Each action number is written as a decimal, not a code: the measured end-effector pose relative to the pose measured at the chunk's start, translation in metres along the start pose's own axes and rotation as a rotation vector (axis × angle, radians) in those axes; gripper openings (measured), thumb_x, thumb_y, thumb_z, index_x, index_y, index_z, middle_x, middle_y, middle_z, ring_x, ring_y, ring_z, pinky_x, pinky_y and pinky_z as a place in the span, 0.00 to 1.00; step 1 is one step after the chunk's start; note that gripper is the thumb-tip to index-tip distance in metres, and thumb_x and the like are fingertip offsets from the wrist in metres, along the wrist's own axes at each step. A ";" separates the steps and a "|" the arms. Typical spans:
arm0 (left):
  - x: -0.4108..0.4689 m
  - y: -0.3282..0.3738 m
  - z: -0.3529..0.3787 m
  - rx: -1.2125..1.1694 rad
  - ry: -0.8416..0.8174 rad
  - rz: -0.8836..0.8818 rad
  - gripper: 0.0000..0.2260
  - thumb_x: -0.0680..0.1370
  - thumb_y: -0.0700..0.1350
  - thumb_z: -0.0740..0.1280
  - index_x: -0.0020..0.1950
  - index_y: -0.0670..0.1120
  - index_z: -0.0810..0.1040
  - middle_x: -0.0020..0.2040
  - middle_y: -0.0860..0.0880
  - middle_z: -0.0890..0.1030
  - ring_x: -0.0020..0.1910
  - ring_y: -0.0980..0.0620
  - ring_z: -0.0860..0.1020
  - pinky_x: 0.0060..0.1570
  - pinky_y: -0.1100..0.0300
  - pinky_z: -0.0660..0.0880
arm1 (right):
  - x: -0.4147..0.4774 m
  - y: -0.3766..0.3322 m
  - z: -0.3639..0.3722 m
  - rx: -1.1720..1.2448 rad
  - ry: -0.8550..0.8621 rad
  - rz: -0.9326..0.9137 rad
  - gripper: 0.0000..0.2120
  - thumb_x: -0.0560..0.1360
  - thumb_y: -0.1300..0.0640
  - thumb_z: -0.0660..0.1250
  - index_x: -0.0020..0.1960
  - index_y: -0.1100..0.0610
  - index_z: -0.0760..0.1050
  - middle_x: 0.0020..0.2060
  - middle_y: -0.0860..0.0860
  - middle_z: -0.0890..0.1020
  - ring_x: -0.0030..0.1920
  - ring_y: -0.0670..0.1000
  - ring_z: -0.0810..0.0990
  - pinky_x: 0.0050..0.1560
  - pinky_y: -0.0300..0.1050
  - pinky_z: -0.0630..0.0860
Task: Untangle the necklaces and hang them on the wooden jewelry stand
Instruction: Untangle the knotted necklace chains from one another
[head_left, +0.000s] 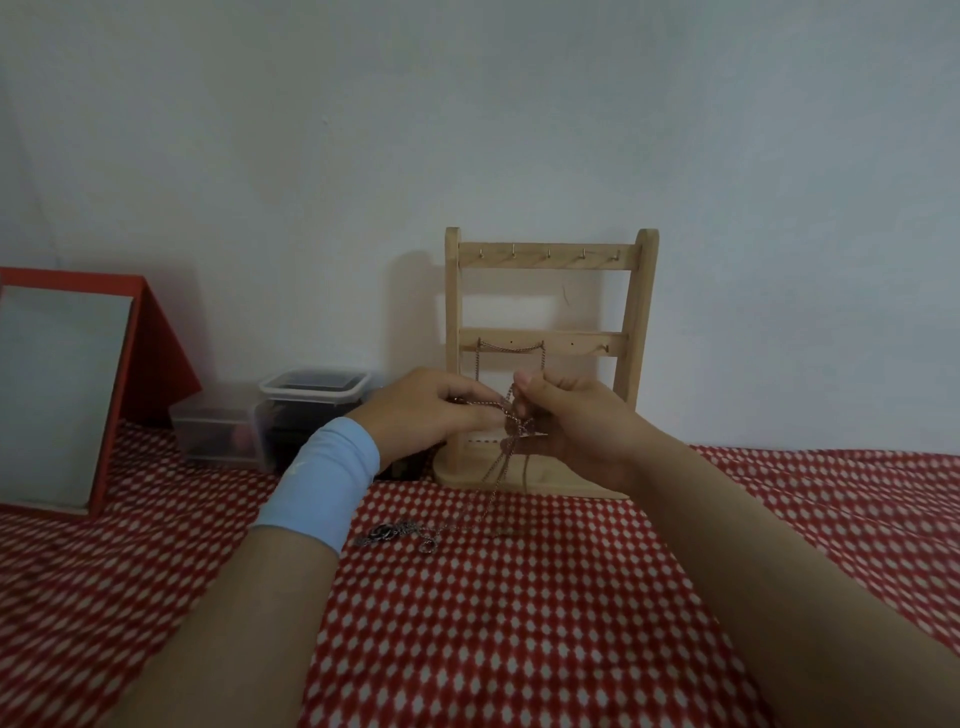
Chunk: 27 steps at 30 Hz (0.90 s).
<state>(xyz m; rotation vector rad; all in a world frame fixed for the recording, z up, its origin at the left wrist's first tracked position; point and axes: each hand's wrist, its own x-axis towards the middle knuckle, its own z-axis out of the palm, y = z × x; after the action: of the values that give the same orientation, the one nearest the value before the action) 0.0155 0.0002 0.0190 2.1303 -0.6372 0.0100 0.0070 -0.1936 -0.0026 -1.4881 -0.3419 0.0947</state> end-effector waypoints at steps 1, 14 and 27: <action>0.001 -0.002 0.002 0.001 0.021 0.000 0.08 0.74 0.49 0.73 0.52 0.54 0.85 0.44 0.61 0.84 0.43 0.68 0.79 0.46 0.71 0.74 | 0.000 0.000 0.001 0.011 0.001 0.001 0.16 0.82 0.52 0.64 0.39 0.57 0.78 0.35 0.52 0.78 0.38 0.50 0.79 0.45 0.49 0.83; 0.005 -0.008 0.010 -0.153 0.068 0.005 0.06 0.81 0.47 0.64 0.50 0.50 0.81 0.28 0.59 0.77 0.28 0.60 0.73 0.28 0.68 0.71 | -0.003 -0.008 -0.004 -0.218 0.049 -0.018 0.05 0.80 0.59 0.69 0.49 0.61 0.79 0.41 0.55 0.83 0.41 0.52 0.82 0.39 0.46 0.81; 0.005 -0.010 0.008 -0.027 0.037 -0.061 0.13 0.81 0.53 0.61 0.46 0.47 0.81 0.26 0.55 0.78 0.30 0.56 0.76 0.35 0.65 0.74 | -0.004 -0.007 -0.004 -0.622 0.070 -0.008 0.09 0.80 0.52 0.70 0.51 0.57 0.85 0.40 0.47 0.87 0.37 0.43 0.82 0.47 0.44 0.81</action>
<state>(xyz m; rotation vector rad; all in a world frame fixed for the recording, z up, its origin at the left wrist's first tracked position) 0.0222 -0.0033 0.0082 2.1182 -0.5472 0.0071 0.0030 -0.1992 0.0033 -2.0983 -0.3365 -0.0787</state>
